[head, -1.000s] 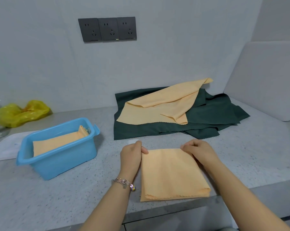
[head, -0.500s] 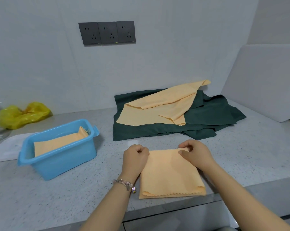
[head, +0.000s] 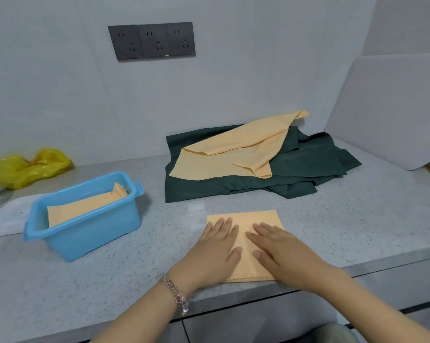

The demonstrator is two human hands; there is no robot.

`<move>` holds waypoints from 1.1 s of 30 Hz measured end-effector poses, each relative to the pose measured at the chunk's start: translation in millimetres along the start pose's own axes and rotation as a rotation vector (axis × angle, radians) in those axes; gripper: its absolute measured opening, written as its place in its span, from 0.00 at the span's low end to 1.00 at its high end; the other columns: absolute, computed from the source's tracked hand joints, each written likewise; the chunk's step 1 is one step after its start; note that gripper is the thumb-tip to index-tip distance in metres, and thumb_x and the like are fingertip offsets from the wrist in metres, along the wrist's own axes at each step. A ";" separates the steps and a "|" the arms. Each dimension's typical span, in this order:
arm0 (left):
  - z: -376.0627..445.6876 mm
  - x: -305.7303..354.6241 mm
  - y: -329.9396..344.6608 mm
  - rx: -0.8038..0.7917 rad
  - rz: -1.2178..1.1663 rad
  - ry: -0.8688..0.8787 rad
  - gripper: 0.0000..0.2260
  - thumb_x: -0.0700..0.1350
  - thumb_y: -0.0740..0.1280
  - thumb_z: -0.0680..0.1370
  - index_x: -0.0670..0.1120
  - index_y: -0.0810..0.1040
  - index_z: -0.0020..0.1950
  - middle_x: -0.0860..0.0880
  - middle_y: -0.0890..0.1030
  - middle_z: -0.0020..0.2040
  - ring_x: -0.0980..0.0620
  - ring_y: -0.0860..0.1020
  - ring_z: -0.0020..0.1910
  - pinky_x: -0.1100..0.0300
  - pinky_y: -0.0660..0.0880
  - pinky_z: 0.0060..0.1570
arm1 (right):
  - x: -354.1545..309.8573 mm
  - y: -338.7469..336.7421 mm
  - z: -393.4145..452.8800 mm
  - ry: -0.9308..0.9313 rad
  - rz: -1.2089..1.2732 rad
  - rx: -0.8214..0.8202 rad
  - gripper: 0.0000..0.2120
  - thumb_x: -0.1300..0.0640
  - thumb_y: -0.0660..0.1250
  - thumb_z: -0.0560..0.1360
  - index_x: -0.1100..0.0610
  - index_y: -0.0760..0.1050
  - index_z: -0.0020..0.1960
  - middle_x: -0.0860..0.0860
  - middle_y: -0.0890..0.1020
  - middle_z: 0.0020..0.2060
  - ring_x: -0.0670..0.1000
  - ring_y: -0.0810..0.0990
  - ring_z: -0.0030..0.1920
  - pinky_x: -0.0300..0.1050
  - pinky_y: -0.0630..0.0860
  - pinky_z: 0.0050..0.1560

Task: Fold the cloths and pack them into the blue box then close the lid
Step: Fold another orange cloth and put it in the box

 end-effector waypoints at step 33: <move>-33.4 -7.9 -12.4 0.123 -0.291 0.178 0.18 0.39 0.62 0.78 0.55 0.76 0.65 0.58 0.74 0.65 0.69 0.65 0.66 0.69 0.60 0.69 | 2.2 -20.6 -39.5 -0.054 0.202 0.214 0.21 0.31 0.60 0.69 0.44 0.77 0.51 0.40 0.79 0.47 0.41 0.75 0.49 0.38 0.73 0.51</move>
Point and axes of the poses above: each hand's wrist, its own z-axis towards the middle knuckle, its own y-axis out of the palm, x = y × z, the point moved 6 cm from there along z, towards the middle knuckle
